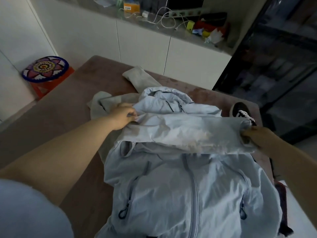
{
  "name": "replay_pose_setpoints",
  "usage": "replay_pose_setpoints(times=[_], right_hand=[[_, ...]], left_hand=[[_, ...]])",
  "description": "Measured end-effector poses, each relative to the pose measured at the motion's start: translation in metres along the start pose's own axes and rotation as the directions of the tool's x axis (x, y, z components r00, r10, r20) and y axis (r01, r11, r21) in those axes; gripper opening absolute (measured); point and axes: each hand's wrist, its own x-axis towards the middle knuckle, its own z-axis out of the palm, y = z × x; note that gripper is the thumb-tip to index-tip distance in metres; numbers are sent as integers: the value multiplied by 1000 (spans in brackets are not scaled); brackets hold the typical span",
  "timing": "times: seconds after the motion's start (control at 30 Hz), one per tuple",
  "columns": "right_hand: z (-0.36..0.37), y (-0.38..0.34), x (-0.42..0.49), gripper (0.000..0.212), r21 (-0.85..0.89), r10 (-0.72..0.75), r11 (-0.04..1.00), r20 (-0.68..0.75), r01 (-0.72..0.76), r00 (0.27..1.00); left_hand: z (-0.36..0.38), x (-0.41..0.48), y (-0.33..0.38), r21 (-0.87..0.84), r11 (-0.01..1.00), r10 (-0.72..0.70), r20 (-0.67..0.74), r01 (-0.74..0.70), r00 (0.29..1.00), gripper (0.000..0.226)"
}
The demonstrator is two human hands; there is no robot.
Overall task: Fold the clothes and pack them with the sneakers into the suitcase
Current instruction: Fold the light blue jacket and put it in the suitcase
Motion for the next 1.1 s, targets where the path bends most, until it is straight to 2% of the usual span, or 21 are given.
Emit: replay_pose_setpoints(times=[0.07, 0.2, 0.27, 0.33, 0.37, 0.43, 0.47, 0.5, 0.53, 0.57, 0.6, 0.63, 0.67, 0.73, 0.8, 0.83, 0.9, 0.97, 1.0, 1.03, 1.1], right_hand=[[12, 5, 13, 22, -29, -34, 999, -28, 33, 999], [35, -7, 18, 25, 136, -12, 991, 24, 9, 1000], [43, -9, 24, 50, 59, -22, 998, 94, 17, 995], [48, -12, 26, 48, -100, -56, 993, 19, 58, 998], [48, -13, 27, 45, -125, -48, 991, -59, 41, 997], [48, -12, 23, 45, -117, -54, 993, -221, 28, 974], [48, -10, 18, 51, -155, -94, 987, -301, 48, 949], [52, -7, 13, 58, -246, -173, 965, -353, 87, 919], [59, -6, 7, 63, -342, -278, 927, -349, 154, 895], [69, -4, 3, 63, -437, -386, 866, -273, 244, 881], [79, -3, -1, 56, -549, -467, 769, -132, 328, 874], [90, -1, -1, 49, -635, -490, 663, 32, 396, 871], [99, 1, -3, 47, -698, -441, 588, 146, 408, 885], [110, 8, -4, 53, -748, -340, 543, 220, 381, 915], [112, 16, -7, 64, -706, -384, 604, 149, 370, 911], [113, 18, -10, 65, -709, -439, 591, 118, 385, 891], [116, 19, -15, 61, -744, -468, 509, 183, 432, 865], [117, 22, -16, 58, -767, -410, 466, 254, 441, 876], [117, 23, -17, 58, -760, -395, 483, 253, 434, 883], [118, 23, -18, 57, -747, -396, 506, 242, 431, 885], [117, 19, -22, 57, -715, -411, 542, 233, 442, 881]], left_hand=[[-5, 4, -9, 125, 992, -16, -24, 19, 1000, 27], [-24, 4, -27, 314, 942, -78, -142, 120, 987, 30], [-27, 0, -33, 372, 916, -100, -156, 152, 983, 26], [-22, -10, -28, 352, 915, -121, -228, 198, 966, 17], [-16, -19, -20, 315, 930, -92, -301, 190, 949, 18], [1, -43, 0, 297, 955, 117, -417, 14, 901, 37], [11, -57, 12, 344, 933, 241, -375, -107, 895, 46], [23, -68, 18, 378, 902, 319, -250, -211, 914, 52], [36, -77, 21, 388, 882, 326, -88, -269, 941, 53], [49, -85, 21, 393, 882, 253, 69, -259, 965, 53], [62, -90, 16, 426, 878, 154, 184, -220, 971, 55], [70, -95, 14, 466, 865, 84, 234, -187, 969, 57], [75, -100, 10, 490, 855, 69, 224, -173, 972, 59], [78, -111, 6, 494, 857, 107, 112, -149, 988, 60], [79, -116, -3, 466, 880, 80, 44, -91, 996, 59], [79, -121, -7, 450, 890, 49, 58, -69, 997, 58], [82, -131, -13, 378, 925, -2, 80, -28, 997, 57], [83, -136, -17, 122, 988, -82, -106, 95, 991, 58], [82, -134, -21, -63, 982, -189, -224, 179, 956, 60], [81, -130, -23, -250, 932, -326, -268, 261, 907, 63], [77, -117, -25, -554, 737, -552, -163, 387, 818, 63]])
